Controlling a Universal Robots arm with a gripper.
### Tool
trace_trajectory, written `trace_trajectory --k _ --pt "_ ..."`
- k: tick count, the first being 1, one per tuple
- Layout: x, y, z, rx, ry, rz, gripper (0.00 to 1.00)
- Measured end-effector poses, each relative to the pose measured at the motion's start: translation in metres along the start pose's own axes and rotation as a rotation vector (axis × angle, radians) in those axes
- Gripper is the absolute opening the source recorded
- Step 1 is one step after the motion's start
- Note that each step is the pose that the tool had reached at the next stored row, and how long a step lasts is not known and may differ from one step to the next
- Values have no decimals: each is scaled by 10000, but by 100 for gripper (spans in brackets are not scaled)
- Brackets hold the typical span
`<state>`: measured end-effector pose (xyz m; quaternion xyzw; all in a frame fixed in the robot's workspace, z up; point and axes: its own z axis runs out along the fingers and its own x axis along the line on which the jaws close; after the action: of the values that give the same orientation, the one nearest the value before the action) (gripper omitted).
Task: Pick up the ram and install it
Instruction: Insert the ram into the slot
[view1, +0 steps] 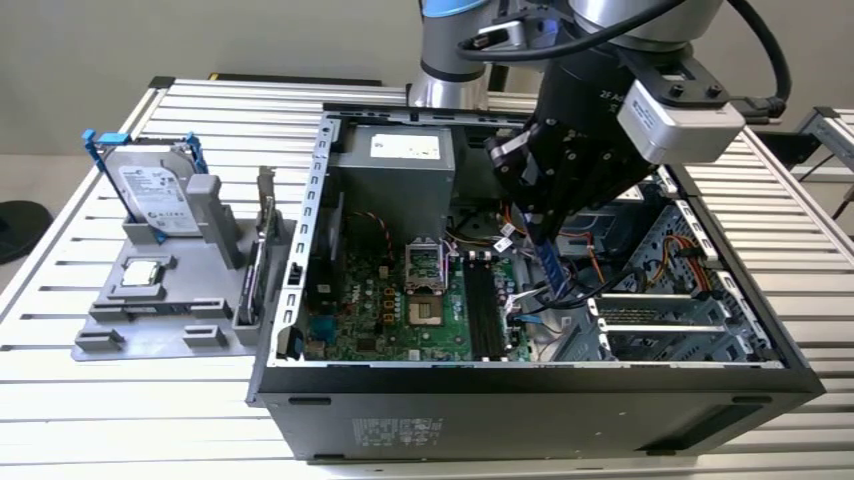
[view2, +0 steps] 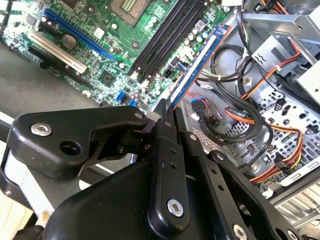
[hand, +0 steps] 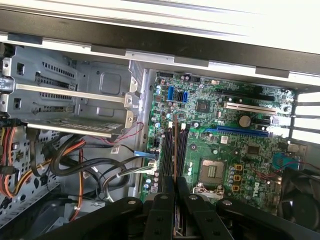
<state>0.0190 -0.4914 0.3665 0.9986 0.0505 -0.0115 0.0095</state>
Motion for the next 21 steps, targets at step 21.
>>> trace_trajectory --k 21 --pt "1 -1 50 0 -1 19 0"
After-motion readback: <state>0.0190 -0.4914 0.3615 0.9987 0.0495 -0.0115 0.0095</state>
